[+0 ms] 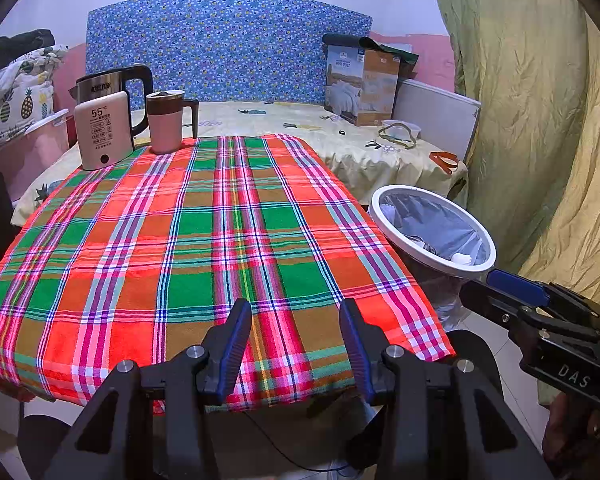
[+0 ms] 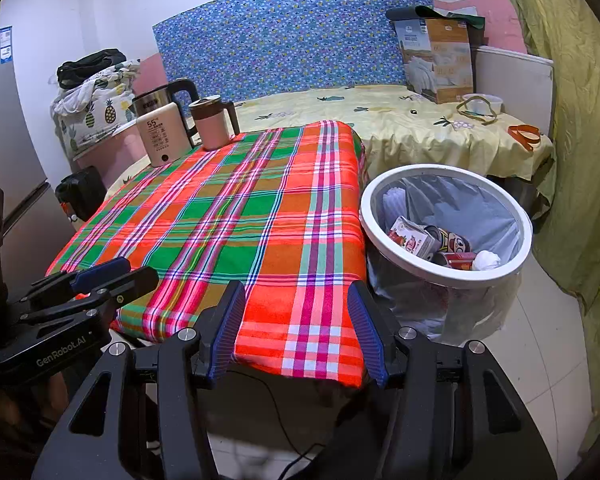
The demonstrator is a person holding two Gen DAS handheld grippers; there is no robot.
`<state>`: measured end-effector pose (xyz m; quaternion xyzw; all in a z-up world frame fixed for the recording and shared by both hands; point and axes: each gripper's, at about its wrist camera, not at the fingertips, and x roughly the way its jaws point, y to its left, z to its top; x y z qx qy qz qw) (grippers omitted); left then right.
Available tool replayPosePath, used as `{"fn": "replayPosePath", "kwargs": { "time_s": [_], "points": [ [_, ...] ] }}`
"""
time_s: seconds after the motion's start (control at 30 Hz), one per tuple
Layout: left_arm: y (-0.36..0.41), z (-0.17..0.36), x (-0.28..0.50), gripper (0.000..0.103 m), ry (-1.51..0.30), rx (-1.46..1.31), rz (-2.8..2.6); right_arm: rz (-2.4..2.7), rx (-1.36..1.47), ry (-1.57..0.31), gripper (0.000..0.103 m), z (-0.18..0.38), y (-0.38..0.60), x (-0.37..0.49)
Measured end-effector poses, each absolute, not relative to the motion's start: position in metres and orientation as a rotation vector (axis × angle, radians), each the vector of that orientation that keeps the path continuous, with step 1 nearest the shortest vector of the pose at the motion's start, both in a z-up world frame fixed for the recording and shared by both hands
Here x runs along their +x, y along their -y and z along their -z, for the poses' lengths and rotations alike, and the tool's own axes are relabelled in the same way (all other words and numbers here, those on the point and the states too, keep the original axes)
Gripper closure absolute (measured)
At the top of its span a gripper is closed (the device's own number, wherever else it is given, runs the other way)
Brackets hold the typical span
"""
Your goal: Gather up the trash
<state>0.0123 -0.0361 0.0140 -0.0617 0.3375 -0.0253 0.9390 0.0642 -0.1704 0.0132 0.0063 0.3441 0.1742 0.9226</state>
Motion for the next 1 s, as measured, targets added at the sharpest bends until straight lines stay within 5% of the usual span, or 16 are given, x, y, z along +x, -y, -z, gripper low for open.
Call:
{"fn": "replayPosePath", "kwargs": {
  "time_s": [1.0],
  "points": [
    [0.0327, -0.0098, 0.0142, 0.058, -0.689, -0.141, 0.07, -0.355, 0.016, -0.711, 0.048, -0.0109, 0.1705, 0.0643]
  ]
}}
